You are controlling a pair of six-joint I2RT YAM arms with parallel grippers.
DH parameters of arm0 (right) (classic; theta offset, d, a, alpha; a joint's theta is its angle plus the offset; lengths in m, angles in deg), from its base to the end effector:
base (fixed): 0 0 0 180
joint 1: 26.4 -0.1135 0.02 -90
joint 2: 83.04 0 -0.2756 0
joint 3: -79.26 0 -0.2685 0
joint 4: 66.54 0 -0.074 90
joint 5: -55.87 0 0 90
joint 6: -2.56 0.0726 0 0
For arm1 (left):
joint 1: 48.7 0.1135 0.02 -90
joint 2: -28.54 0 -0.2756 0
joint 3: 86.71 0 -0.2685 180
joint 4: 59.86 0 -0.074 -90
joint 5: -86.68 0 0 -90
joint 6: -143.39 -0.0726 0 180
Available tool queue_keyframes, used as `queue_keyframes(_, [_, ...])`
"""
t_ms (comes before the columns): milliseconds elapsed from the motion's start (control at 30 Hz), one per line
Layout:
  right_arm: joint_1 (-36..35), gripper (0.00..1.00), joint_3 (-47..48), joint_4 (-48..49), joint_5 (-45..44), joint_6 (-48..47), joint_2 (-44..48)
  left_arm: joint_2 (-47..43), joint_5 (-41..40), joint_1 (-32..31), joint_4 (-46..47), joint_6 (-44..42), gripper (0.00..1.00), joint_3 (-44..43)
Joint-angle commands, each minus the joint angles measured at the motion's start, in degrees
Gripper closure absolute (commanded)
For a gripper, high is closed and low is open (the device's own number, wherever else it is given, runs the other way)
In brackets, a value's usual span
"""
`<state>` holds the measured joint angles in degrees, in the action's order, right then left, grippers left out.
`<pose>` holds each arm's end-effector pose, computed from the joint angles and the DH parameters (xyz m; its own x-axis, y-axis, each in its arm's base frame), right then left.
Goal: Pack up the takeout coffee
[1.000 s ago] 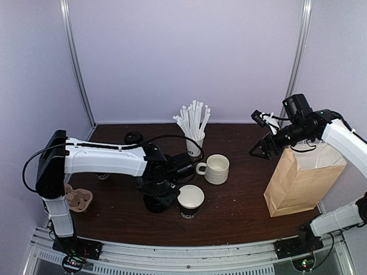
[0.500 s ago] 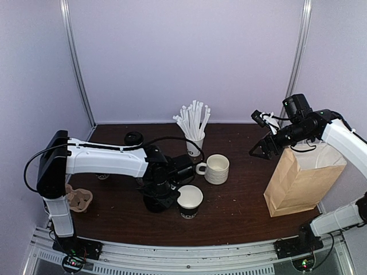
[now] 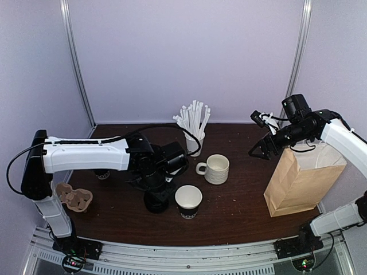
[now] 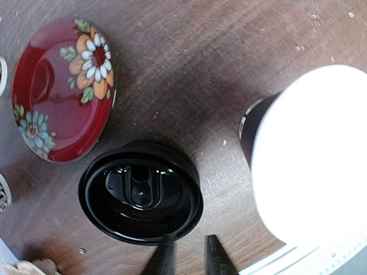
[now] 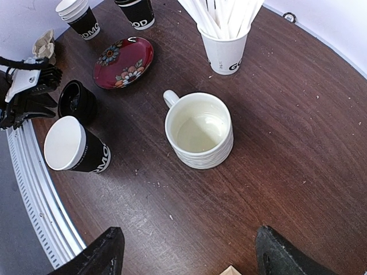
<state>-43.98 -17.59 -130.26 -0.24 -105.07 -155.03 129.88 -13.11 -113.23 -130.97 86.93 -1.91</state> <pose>0.2545 0.1231 0.3210 -0.5475 -0.4372 -0.7135 -0.7762 0.5840 0.2378 0.1717 -0.3317 0.2130 -0.8322 0.4811 -0.2756 0.4963 0.8680 0.0163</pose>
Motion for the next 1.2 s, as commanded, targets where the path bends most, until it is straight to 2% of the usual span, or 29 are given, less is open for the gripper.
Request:
queue_keyframes(0, [0.36,0.18,1.44,0.15,1.13,0.31,-0.56,-1.18,1.53,0.30,0.52,-1.42,0.74,-0.14])
queue_keyframes(367, [0.32,0.18,0.79,0.04,0.57,0.39,0.51,4.06,-1.18,0.48,3.49,-1.46,0.70,2.46])
queue_keyframes(733, [0.36,0.18,1.02,0.08,0.54,0.38,0.09,5.74,-0.03,0.99,5.10,-2.05,0.83,3.53])
queue_keyframes(900, [0.41,0.18,1.00,0.10,0.51,0.32,0.00,5.80,-0.11,1.03,5.08,-2.15,0.85,3.45])
queue_keyframes(967, [0.40,0.17,0.95,0.09,0.49,0.33,0.00,5.56,0.00,1.06,4.68,-2.16,0.89,3.15])
queue_keyframes(1167, [0.34,0.18,0.73,0.25,0.48,0.38,0.09,2.82,0.11,1.01,1.76,-2.50,0.93,1.51])
